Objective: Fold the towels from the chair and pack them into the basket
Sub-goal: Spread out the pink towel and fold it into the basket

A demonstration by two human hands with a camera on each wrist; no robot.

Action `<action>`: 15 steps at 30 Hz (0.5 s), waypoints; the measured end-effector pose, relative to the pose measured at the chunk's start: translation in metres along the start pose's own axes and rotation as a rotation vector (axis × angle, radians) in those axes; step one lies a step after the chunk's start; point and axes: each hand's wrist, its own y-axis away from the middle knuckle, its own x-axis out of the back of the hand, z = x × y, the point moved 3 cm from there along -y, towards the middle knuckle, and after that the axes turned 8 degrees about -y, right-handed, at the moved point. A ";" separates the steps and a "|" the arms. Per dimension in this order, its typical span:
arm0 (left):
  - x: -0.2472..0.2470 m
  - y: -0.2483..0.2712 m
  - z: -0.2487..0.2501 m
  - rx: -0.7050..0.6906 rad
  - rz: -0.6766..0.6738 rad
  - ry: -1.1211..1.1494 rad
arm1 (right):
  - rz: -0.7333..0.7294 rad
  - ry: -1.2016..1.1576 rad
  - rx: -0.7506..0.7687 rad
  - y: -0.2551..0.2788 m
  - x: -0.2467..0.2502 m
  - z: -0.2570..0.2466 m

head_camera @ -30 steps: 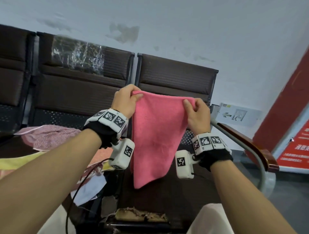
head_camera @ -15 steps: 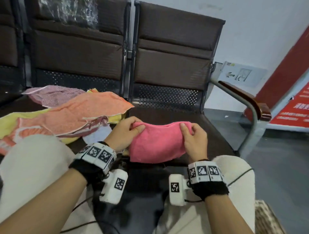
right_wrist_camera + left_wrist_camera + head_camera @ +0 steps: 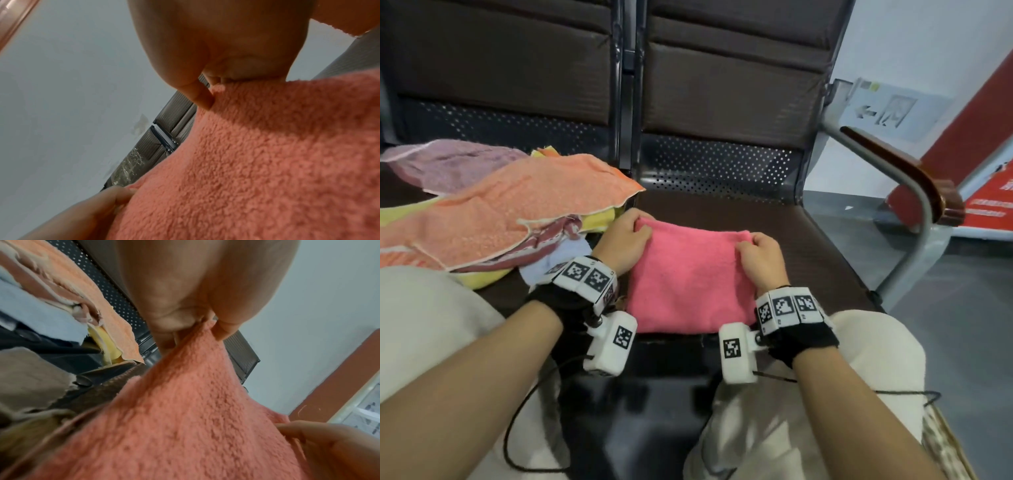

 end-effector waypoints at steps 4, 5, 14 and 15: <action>-0.011 -0.039 -0.017 0.031 0.044 -0.018 | -0.011 0.117 0.012 -0.040 -0.013 0.000; -0.014 -0.048 -0.021 0.035 0.039 -0.040 | -0.018 0.152 0.009 -0.048 -0.017 0.001; -0.030 -0.063 -0.045 0.096 -0.185 -0.244 | -0.431 0.597 0.147 -0.043 -0.025 -0.002; -0.025 -0.060 -0.041 0.043 -0.166 -0.307 | -0.574 0.668 0.112 -0.035 -0.022 -0.005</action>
